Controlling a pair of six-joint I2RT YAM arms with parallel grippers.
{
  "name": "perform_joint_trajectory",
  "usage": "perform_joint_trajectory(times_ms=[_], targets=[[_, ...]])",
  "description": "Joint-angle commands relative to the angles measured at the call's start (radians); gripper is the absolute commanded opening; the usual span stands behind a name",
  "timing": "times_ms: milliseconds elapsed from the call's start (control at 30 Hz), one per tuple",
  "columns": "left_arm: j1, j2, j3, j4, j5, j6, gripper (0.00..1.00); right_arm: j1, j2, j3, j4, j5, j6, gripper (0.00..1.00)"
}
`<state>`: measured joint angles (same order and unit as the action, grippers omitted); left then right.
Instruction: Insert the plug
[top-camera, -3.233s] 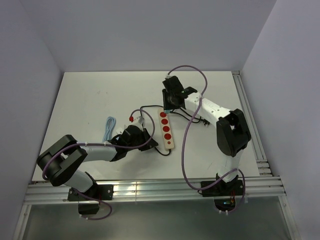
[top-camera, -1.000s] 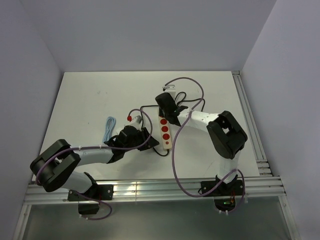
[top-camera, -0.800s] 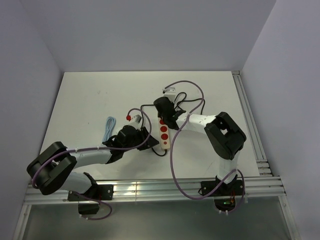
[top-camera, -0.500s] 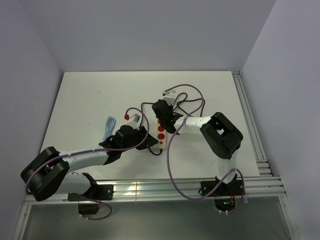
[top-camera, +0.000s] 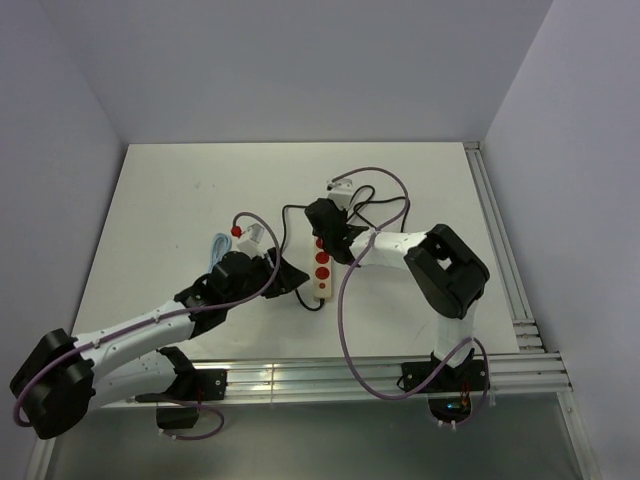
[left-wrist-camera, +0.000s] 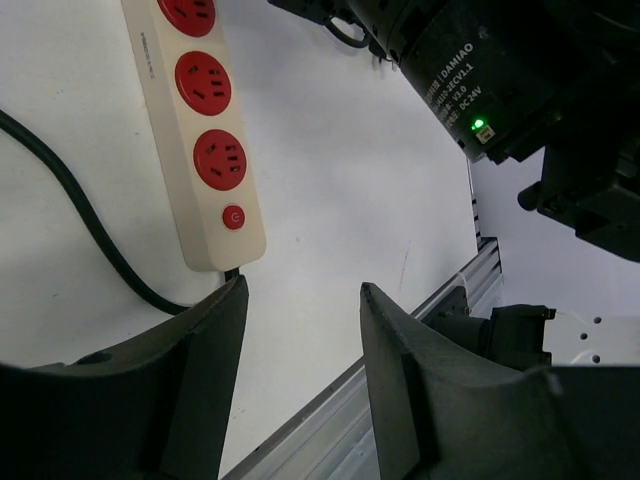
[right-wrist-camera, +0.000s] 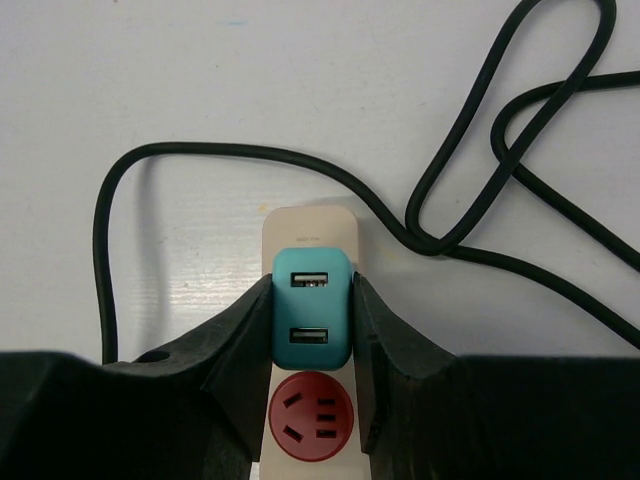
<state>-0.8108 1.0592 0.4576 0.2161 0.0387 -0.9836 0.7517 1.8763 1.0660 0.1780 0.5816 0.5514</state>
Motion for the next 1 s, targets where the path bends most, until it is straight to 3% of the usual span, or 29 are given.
perform_joint_trajectory(times_ms=[0,133,267,367,600,733,800,867,967], targets=[[0.004,-0.079,0.032,-0.069,-0.034,0.028,0.55,0.029,0.058,-0.012,-0.362,-0.197,0.025,0.41],[0.007,-0.133,0.041,-0.144,-0.089,0.034,0.61,0.028,0.011,0.048,-0.383,-0.184,-0.002,0.64],[0.022,-0.186,0.065,-0.242,-0.120,0.043,0.69,0.024,-0.035,0.112,-0.417,-0.175,-0.028,0.77],[0.054,-0.241,0.104,-0.326,-0.157,0.056,0.76,0.018,-0.090,0.144,-0.457,-0.166,-0.036,0.80],[0.225,-0.268,0.333,-0.748,-0.287,0.121,0.90,0.017,-0.310,0.053,-0.520,-0.167,-0.018,0.81],[0.476,-0.208,0.417,-0.973,-0.258,0.206,0.91,0.018,-0.474,-0.037,-0.554,-0.170,0.001,0.81],[0.608,-0.202,0.431,-1.012,-0.279,0.206,0.95,0.017,-0.525,-0.090,-0.551,-0.196,0.007,0.81],[0.665,-0.203,0.438,-1.041,-0.284,0.183,1.00,0.017,-0.585,-0.122,-0.549,-0.229,0.007,0.81],[0.807,-0.190,0.434,-1.051,-0.177,0.162,0.99,0.017,-0.638,-0.141,-0.574,-0.241,-0.002,0.80]])
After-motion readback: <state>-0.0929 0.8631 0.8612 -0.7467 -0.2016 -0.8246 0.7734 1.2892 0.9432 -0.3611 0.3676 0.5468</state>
